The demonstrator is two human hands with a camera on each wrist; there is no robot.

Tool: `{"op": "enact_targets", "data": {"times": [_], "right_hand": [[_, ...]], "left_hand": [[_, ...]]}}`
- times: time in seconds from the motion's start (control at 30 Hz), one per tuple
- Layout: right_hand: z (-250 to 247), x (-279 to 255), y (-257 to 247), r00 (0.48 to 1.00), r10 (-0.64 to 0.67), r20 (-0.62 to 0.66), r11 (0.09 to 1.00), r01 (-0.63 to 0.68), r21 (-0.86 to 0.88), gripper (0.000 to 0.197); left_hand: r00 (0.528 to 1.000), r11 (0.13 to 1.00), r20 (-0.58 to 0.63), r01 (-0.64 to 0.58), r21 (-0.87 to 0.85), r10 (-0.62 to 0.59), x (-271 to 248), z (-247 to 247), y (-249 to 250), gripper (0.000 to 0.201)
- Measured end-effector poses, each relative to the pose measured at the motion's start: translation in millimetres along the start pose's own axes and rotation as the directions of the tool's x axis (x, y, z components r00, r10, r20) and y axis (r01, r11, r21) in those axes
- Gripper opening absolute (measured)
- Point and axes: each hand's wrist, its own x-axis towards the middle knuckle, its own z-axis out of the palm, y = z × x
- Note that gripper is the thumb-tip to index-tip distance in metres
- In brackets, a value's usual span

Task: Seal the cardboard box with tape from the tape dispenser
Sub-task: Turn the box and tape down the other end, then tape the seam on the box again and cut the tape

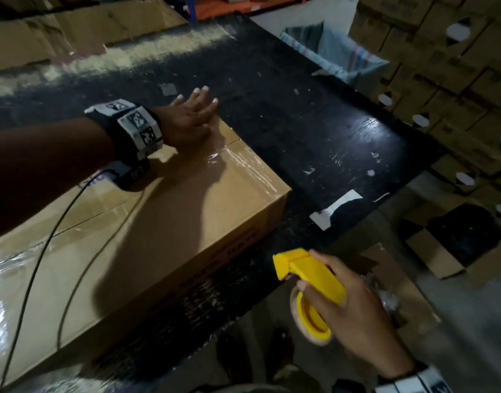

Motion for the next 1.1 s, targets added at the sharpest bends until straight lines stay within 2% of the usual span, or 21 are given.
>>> {"op": "enact_targets", "data": {"times": [0.07, 0.17, 0.27, 0.33, 0.4, 0.5, 0.53, 0.6, 0.63, 0.73, 0.83, 0.87, 0.93, 1.03, 1.1], "right_hand": [[-6.4, 3.3, -0.9, 0.994, -0.054, -0.094, 0.995, 0.061, 0.077, 0.062], [-17.6, 2.7, -1.4, 0.977, -0.112, -0.18, 0.968, 0.148, 0.203, 0.06], [-25.4, -1.5, -5.8, 0.948, -0.185, -0.26, 0.911, 0.265, 0.316, 0.057], [-28.5, -6.4, -4.2, 0.93, -0.214, -0.299, 0.876, 0.318, 0.362, 0.059], [-30.2, -13.1, -0.5, 0.907, -0.242, -0.345, 0.851, 0.369, 0.373, 0.061], [-33.6, -24.0, 3.4, 0.859, -0.284, -0.427, 0.821, 0.447, 0.354, 0.067], [-35.6, -29.0, 3.3, 0.842, -0.305, -0.445, 0.812, 0.474, 0.34, 0.069], [-35.7, -34.3, 2.2, 0.81, -0.351, -0.47, 0.799, 0.521, 0.3, 0.07], [-36.6, -38.5, 0.6, 0.794, -0.378, -0.476, 0.791, 0.544, 0.28, 0.071], [-38.2, -49.9, -3.0, 0.757, -0.445, -0.478, 0.76, 0.602, 0.245, 0.071], [-37.8, -57.4, -6.5, 0.716, -0.501, -0.487, 0.729, 0.652, 0.208, 0.071], [-37.3, -60.6, -7.5, 0.706, -0.52, -0.48, 0.719, 0.665, 0.2, 0.072], [-35.4, -66.8, -11.7, 0.693, -0.561, -0.453, 0.703, 0.688, 0.181, 0.074], [-28.2, -74.5, -19.5, 0.674, -0.626, -0.392, 0.684, 0.716, 0.14, 0.074], [-19.9, -80.3, -27.9, 0.66, -0.661, -0.358, 0.674, 0.731, 0.104, 0.075]], "left_hand": [[0.991, 0.993, -0.062, -0.121, -0.01, 0.12, -17.6, -7.2, 31.4, 0.076], [0.962, 0.959, -0.023, -0.274, -0.072, 0.273, -48.6, -7.0, 97.5, 0.093], [0.942, 0.94, 0.08, -0.331, 0.084, 0.325, -51.2, 14.2, 140.8, 0.079], [0.948, 0.933, 0.07, -0.319, 0.164, 0.312, -51.1, 22.8, 154.1, 0.07], [0.958, 0.955, -0.019, -0.283, 0.09, 0.286, -62.4, 17.7, 162.1, 0.068], [0.947, 0.924, -0.196, -0.297, -0.239, 0.254, -93.1, -0.5, 176.1, 0.062], [0.947, 0.867, -0.224, -0.302, -0.395, 0.228, -106.0, -4.5, 184.2, 0.056], [0.966, 0.629, -0.171, -0.256, -0.734, 0.195, -127.9, -6.2, 200.7, 0.043], [0.972, 0.506, -0.134, -0.215, -0.835, 0.191, -138.5, -3.7, 210.0, 0.039], [0.982, 0.276, -0.117, -0.156, -0.948, 0.15, -165.1, 5.4, 231.5, 0.036], [0.99, 0.112, -0.103, -0.114, -0.987, 0.099, -184.2, 9.4, 236.9, 0.035], [0.991, 0.086, -0.104, -0.111, -0.99, 0.088, -192.0, 10.0, 237.2, 0.035], [0.992, 0.103, -0.113, -0.118, -0.988, 0.056, -206.6, 11.2, 234.7, 0.037], [0.99, 0.293, -0.136, -0.124, -0.948, -0.021, -229.9, 6.8, 227.1, 0.028], [0.985, 0.412, -0.158, -0.115, -0.904, -0.072, -247.4, 4.6, 218.5, 0.029]]}}
